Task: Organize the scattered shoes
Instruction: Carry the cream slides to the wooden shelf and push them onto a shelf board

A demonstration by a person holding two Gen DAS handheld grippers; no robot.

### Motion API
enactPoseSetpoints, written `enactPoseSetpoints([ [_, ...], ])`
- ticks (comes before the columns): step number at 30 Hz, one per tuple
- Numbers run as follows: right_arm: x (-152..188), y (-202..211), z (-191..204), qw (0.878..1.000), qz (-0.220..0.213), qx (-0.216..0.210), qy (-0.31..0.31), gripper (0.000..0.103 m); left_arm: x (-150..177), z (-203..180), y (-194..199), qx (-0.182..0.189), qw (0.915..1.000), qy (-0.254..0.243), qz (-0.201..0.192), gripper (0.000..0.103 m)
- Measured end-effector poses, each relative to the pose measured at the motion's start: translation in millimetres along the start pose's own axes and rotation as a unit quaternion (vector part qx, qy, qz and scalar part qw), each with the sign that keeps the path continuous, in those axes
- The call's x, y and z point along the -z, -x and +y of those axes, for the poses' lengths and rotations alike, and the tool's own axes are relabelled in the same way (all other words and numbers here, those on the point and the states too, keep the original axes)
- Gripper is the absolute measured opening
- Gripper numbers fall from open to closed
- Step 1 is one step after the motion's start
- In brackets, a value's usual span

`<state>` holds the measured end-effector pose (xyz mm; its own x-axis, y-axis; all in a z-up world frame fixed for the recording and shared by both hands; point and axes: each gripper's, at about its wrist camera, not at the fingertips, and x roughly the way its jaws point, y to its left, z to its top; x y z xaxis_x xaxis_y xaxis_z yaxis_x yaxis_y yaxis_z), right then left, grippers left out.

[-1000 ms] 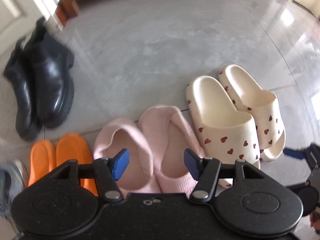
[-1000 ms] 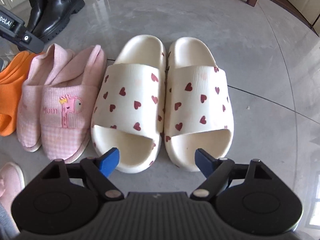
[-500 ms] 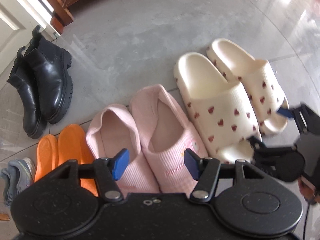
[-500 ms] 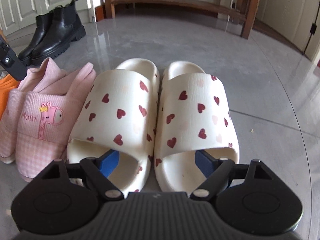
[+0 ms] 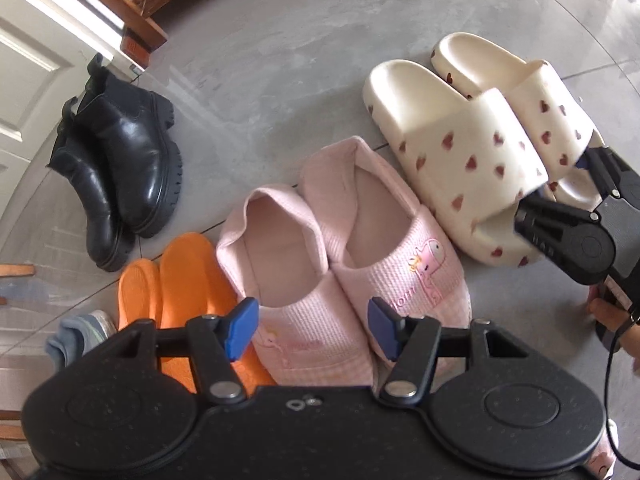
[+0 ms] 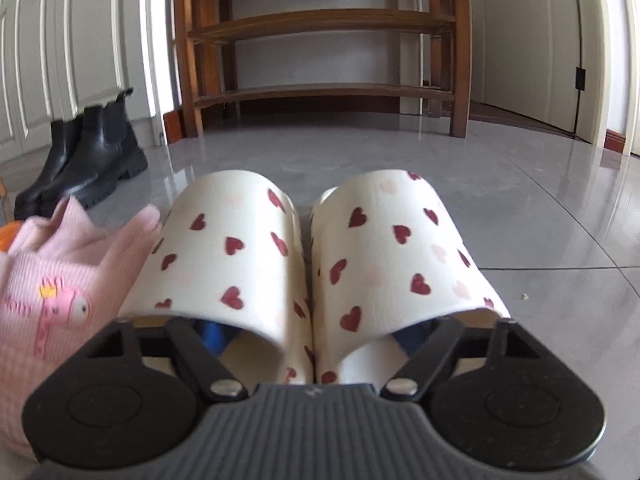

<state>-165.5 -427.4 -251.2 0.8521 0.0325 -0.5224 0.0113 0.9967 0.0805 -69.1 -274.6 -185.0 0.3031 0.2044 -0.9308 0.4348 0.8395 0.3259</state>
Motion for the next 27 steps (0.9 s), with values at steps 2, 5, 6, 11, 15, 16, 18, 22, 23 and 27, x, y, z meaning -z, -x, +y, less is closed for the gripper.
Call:
enactPoseSetpoints([
  [2, -3, -3, 0, 1.000, -0.019, 0.009, -0.016, 0.037, 0, 2, 1, -0.002, 1.0000, 0.002, -0.001, 0.061],
  [5, -9, -11, -3, 0.998, -0.031, 0.013, -0.055, 0.033, 0, 4, 2, -0.001, 1.0000, 0.004, -0.001, 0.061],
  [6, -12, -13, -5, 0.997, -0.034, 0.014, -0.066, 0.033, 0, 4, 2, -0.001, 1.0000, 0.004, -0.001, 0.061],
  [11, -30, -20, -5, 0.997, -0.031, 0.018, -0.067, 0.033, -5, 7, 6, 0.001, 0.9999, 0.007, -0.015, 0.061],
  [15, -49, -30, -8, 0.997, -0.026, 0.016, -0.067, 0.034, -15, 11, 13, -0.012, 0.9992, 0.009, -0.038, 0.061],
  [16, -55, -33, -8, 0.997, -0.026, 0.016, -0.068, 0.035, -20, 14, 15, -0.019, 0.9987, 0.015, -0.044, 0.061],
  [18, -67, -38, -9, 0.997, -0.032, 0.018, -0.067, 0.035, -31, 22, 19, -0.028, 0.9973, 0.033, -0.060, 0.061],
  [22, -91, -44, -6, 0.997, -0.059, 0.030, -0.039, 0.035, -52, 38, 26, -0.007, 0.9942, 0.068, -0.083, 0.061],
  [23, -98, -46, -5, 0.997, -0.065, 0.031, -0.035, 0.035, -58, 42, 27, -0.004, 0.9937, 0.070, -0.088, 0.061],
  [27, -139, -54, -3, 0.996, -0.080, 0.030, -0.030, 0.035, -76, 56, 31, -0.008, 0.9922, 0.072, -0.102, 0.061],
])
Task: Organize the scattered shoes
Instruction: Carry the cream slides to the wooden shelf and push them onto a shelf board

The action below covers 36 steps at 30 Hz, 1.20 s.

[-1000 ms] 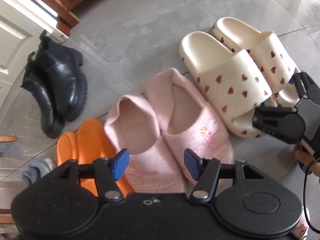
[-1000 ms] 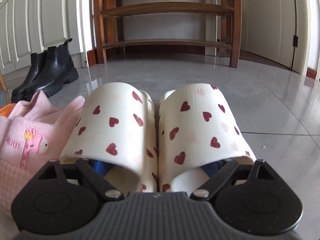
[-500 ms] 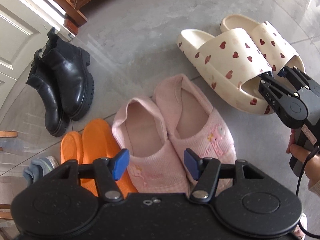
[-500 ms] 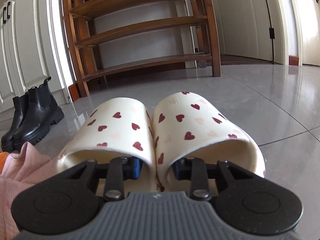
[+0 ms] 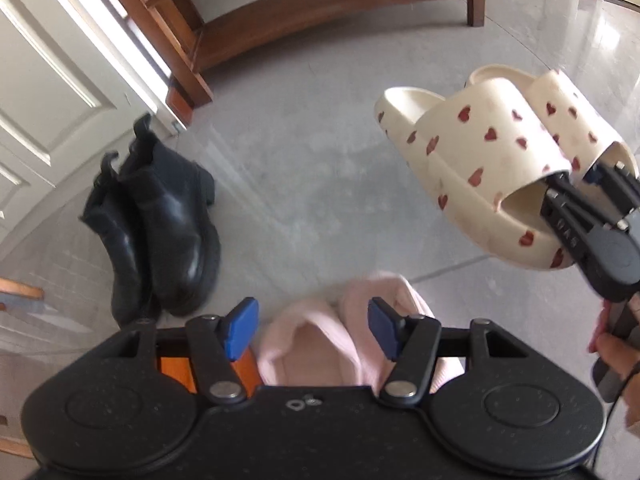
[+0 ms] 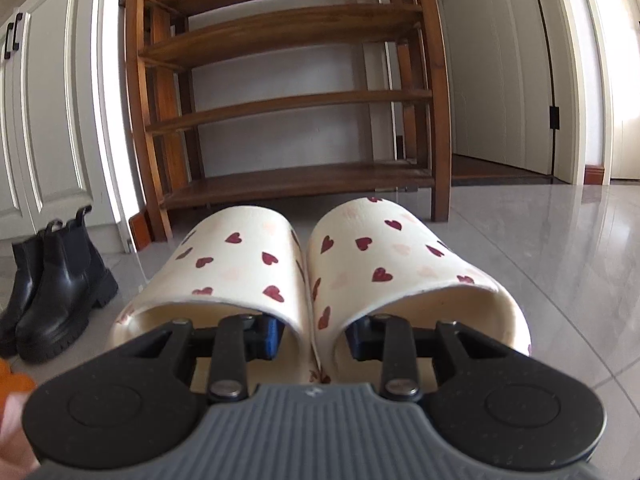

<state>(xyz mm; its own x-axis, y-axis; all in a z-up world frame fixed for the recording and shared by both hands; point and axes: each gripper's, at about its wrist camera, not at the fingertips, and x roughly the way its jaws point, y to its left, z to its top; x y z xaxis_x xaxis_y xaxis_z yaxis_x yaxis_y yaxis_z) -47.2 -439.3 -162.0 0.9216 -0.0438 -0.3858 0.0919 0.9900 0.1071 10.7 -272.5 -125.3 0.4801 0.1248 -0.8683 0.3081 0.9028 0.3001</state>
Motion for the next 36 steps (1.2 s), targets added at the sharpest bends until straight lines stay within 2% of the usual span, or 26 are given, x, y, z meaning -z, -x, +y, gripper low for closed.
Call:
enactPoseSetpoints([
  [7, -78, -29, 7, 0.999, -0.026, 0.017, 0.013, 0.035, -60, 44, -2, 0.027, 0.9977, 0.058, -0.023, 0.061],
  [11, -147, -54, 12, 0.998, -0.039, 0.051, 0.011, 0.035, -92, 66, 5, 0.051, 0.9949, 0.082, -0.030, 0.061],
  [15, -222, -83, 13, 0.995, -0.061, 0.082, 0.004, 0.035, -113, 73, 13, 0.065, 0.9946, 0.076, -0.031, 0.061],
  [18, -259, -103, 10, 0.993, -0.082, 0.089, 0.003, 0.036, -129, 69, 12, 0.050, 0.9957, 0.068, -0.038, 0.061],
  [21, -290, -137, -1, 0.992, -0.095, 0.079, 0.005, 0.037, -142, 69, 4, 0.044, 0.9948, 0.088, -0.028, 0.061],
  [23, -305, -162, -10, 0.992, -0.097, 0.075, 0.008, 0.037, -149, 69, 0, 0.043, 0.9934, 0.104, -0.017, 0.061],
  [27, -322, -223, -24, 0.992, -0.096, 0.078, 0.022, 0.038, -158, 69, -10, 0.019, 0.9927, 0.119, 0.004, 0.061],
  [36, -335, -354, -65, 0.991, -0.098, 0.088, 0.038, 0.040, -181, 76, -34, -0.044, 0.9855, 0.161, 0.032, 0.061],
])
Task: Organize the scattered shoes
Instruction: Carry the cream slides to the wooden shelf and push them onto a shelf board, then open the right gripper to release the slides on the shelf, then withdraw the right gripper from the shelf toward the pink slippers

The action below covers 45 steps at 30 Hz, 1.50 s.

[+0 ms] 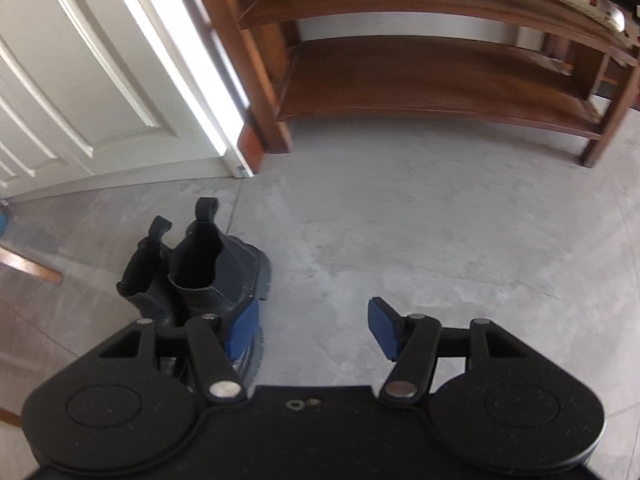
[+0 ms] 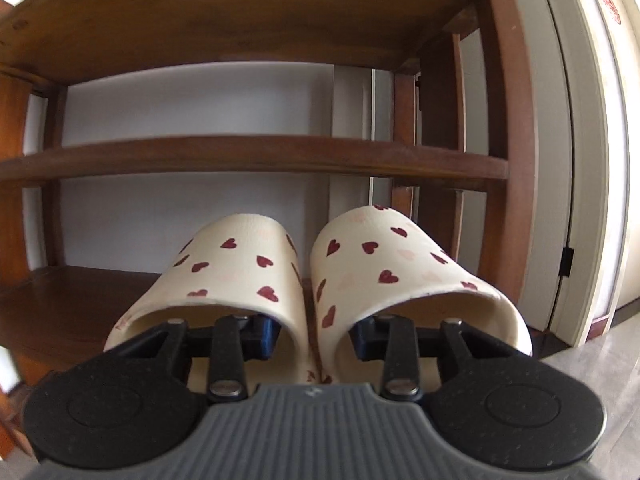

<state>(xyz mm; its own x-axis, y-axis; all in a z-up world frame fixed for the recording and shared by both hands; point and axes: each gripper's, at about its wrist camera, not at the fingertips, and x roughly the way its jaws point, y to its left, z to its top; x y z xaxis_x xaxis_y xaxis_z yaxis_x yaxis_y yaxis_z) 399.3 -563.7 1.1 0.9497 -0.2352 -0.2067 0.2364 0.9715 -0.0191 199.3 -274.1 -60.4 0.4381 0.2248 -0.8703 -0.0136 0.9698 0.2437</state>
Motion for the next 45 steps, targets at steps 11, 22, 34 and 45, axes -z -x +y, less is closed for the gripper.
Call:
enactPoseSetpoints([
  [11, 11, -89, -17, 1.000, 0.005, 0.009, -0.010, 0.046, -17, -24, -13, -0.017, 0.9997, 0.007, 0.017, 0.061],
  [22, 16, -90, -13, 1.000, 0.023, 0.008, -0.016, 0.078, -5, -10, -2, -0.001, 0.9999, 0.011, 0.006, 0.061],
  [34, -6, -96, -7, 0.999, 0.044, 0.000, 0.023, 0.103, 13, 19, 3, -0.008, 0.9999, 0.011, 0.002, 0.061],
  [45, 30, -65, -31, 0.998, -0.016, -0.052, 0.005, 0.103, 15, -6, -1, -0.002, 0.9999, -0.012, 0.010, 0.061],
])
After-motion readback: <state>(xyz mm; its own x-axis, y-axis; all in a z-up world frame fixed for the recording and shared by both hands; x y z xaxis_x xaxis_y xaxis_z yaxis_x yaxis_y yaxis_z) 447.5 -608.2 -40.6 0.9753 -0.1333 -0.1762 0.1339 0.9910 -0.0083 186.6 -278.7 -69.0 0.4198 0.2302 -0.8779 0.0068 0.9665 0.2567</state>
